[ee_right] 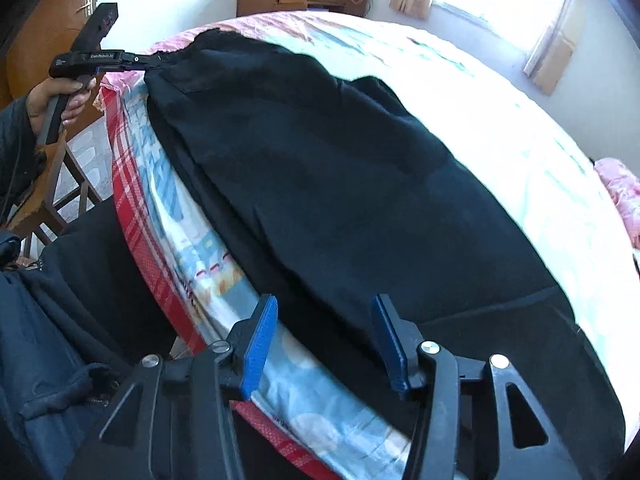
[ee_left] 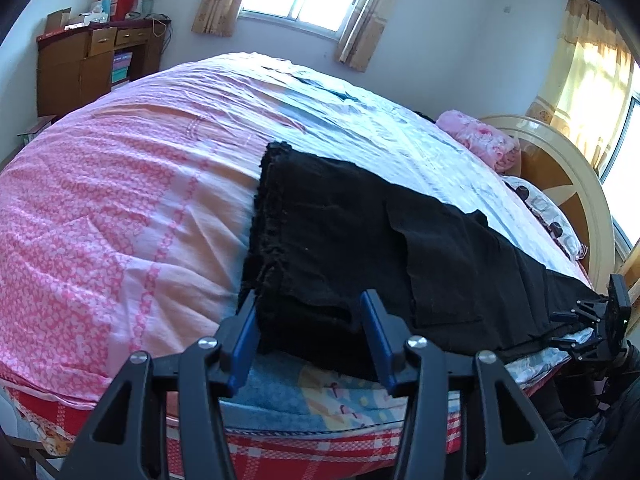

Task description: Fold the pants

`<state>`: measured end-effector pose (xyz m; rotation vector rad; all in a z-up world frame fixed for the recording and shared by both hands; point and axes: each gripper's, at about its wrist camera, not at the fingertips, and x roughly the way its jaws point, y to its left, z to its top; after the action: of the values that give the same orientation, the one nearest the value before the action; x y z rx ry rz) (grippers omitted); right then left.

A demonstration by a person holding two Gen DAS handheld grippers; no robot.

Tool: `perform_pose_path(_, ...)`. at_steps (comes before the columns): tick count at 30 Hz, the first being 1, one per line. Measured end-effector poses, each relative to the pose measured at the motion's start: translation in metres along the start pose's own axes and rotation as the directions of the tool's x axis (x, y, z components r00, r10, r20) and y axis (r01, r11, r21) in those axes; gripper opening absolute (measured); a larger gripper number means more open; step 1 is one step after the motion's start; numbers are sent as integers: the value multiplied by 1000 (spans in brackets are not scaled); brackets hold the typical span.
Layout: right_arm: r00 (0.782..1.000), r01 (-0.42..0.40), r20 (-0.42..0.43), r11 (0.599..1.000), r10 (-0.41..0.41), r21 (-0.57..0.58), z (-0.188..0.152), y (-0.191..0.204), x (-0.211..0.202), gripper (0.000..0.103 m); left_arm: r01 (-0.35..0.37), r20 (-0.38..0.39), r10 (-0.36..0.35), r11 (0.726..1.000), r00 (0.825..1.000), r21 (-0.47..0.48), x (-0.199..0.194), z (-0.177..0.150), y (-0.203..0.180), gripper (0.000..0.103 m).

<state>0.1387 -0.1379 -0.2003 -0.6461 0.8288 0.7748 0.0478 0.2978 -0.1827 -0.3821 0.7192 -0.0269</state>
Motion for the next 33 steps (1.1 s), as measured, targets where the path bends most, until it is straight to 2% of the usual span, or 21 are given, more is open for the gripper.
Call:
perform_pose_path(4, 999, 29, -12, 999, -29, 14, 5, -7, 10, 50, 3, 3, -3, 1000, 1000, -5, 1, 1, 0, 51)
perform_pose_path(7, 999, 48, -13, 998, -48, -46, 6, 1, 14, 46, 1, 2, -1, 1000, 1000, -9, 4, 2, 0, 51)
perform_pose_path(12, 996, 86, -13, 984, -89, -156, -2, 19, 16, 23, 9, 3, -9, 1000, 1000, -24, 6, 1, 3, 51)
perform_pose_path(14, 996, 83, -16, 982, -87, -172, -5, 23, 19, 10, 12, 4, -12, 1000, 1000, -28, 6, 1, 4, 51)
perform_pose_path(16, 996, 80, -14, 983, -83, -164, -4, 25, 18, 2, 11, 3, -11, 1000, 1000, -28, 6, 1, 4, 51)
perform_pose_path(24, 1000, 9, -16, 995, -11, -96, -5, 21, -13, 1, 9, 5, -9, 1000, 1000, -27, 0, -5, 9, 51)
perform_pose_path(29, 997, -4, -75, 997, -1, -71, -12, 21, 21, 1, 1, -15, -1, 999, 1000, -44, 8, -10, 13, 51)
perform_pose_path(32, 997, -12, -78, 998, 7, -69, -11, 22, 19, 1, -7, -11, 7, 1000, 1000, -21, 6, -9, 8, 51)
perform_pose_path(33, 997, -40, -73, 998, 36, -53, -10, 21, 13, 1, -9, -9, 9, 1000, 1000, -17, 6, -8, 7, 51)
